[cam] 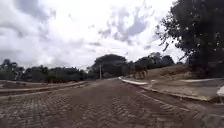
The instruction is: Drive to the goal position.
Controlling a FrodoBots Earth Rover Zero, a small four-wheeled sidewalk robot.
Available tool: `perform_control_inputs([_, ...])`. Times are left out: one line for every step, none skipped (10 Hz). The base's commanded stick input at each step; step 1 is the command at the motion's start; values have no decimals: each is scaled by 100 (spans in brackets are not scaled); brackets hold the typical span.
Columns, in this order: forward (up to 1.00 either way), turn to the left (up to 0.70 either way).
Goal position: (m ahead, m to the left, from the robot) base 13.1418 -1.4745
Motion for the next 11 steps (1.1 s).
perform_control_inputs([70,0])
perform_control_inputs([70,0])
perform_control_inputs([70,0])
perform_control_inputs([70,0])
perform_control_inputs([70,0])
perform_control_inputs([70,0])
perform_control_inputs([70,0])
perform_control_inputs([70,0])
perform_control_inputs([70,0])
perform_control_inputs([70,3])
perform_control_inputs([70,17])
